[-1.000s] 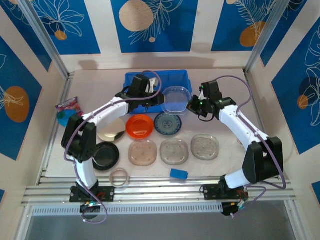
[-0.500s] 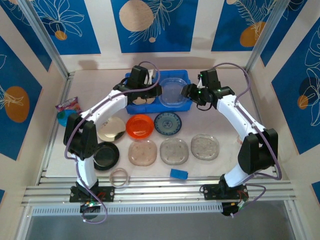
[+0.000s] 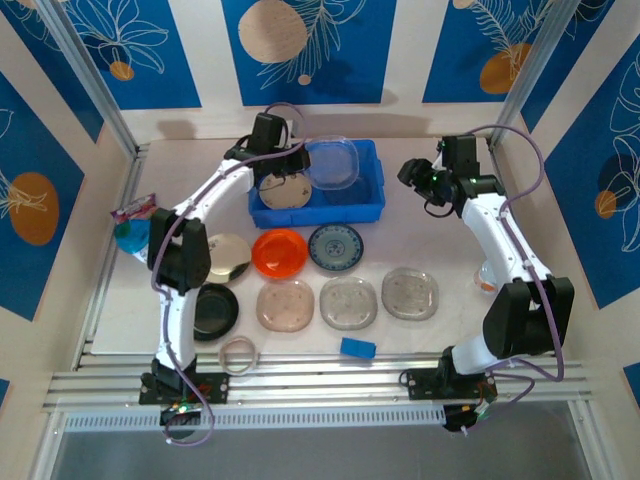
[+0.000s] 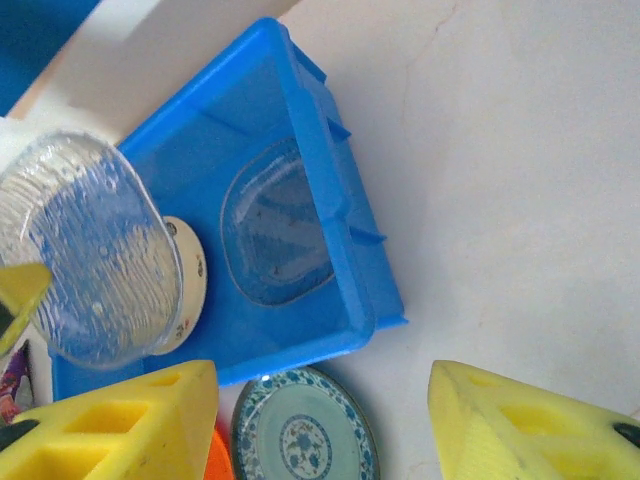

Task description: Place the plates into the plastic bin on the countertop

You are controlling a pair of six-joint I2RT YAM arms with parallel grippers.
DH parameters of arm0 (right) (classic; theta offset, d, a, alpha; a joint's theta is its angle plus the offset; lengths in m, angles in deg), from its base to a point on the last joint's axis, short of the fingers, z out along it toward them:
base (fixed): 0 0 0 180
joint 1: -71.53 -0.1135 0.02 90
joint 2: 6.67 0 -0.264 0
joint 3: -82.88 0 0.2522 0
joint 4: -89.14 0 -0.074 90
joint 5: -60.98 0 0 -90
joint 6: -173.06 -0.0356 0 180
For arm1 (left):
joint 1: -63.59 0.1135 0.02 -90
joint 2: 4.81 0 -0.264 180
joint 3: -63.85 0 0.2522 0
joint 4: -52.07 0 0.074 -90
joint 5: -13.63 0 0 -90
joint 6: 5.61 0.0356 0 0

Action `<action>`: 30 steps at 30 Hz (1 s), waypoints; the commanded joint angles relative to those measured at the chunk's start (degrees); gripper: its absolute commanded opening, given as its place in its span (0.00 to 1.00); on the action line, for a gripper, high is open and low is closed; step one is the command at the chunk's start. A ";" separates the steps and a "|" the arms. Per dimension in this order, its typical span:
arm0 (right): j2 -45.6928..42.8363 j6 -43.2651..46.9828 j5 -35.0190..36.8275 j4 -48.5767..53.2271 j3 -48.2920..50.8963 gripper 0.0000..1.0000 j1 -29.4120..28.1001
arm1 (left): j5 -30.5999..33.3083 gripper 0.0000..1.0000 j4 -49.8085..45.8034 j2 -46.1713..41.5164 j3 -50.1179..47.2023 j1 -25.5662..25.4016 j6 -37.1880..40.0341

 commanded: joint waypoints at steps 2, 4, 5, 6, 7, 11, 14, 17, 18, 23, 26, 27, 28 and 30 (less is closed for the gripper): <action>-0.13 0.51 -2.41 0.23 0.95 0.58 0.59 | -1.36 0.00 -3.42 3.65 5.93 0.30 0.74; 0.13 0.39 -2.50 0.18 0.95 0.58 0.90 | -1.47 0.00 -3.60 4.89 7.25 0.30 -0.08; 0.28 0.40 -2.67 0.10 0.97 0.58 1.10 | -1.40 0.00 -3.64 5.44 7.66 0.24 -0.19; 0.44 0.33 -2.84 -0.03 1.02 0.58 1.21 | -1.24 0.00 -3.69 5.84 8.01 0.26 -0.35; 0.56 0.21 -3.01 -0.08 1.15 0.58 1.39 | -0.98 0.00 -3.85 6.19 8.19 0.30 -0.51; 0.92 -0.63 -4.19 -0.75 2.33 0.58 2.11 | -1.50 0.00 -3.36 7.80 8.55 0.30 -0.89; 1.19 -0.67 -4.66 -1.11 2.80 0.58 2.32 | -1.91 0.00 -2.41 8.93 8.55 0.30 -1.09; 1.86 -0.60 -4.79 -0.84 2.46 0.58 2.32 | -2.09 0.00 -1.72 10.19 8.65 0.30 -1.14; 2.18 -0.37 -4.88 -0.57 2.15 0.58 2.31 | -2.28 0.00 -1.59 10.62 8.80 0.30 -1.13; 2.77 -0.36 -4.87 -0.38 1.74 0.58 2.63 | -3.83 0.00 -0.18 12.66 8.82 0.30 -2.64; 2.86 -0.55 -5.32 -0.74 1.66 0.58 2.84 | -4.03 0.00 0.89 13.25 8.91 0.21 -3.23; 2.99 -0.56 -5.41 -0.90 1.58 0.58 2.86 | -3.90 0.00 0.97 13.59 9.14 0.24 -3.35; 3.21 -0.61 -5.49 -0.78 1.42 0.58 2.84 | -3.82 0.00 0.60 14.09 9.85 0.21 -3.49; 3.75 -0.45 -5.81 -0.78 1.17 0.58 2.88 | -4.08 0.00 0.45 15.04 10.70 0.22 -3.75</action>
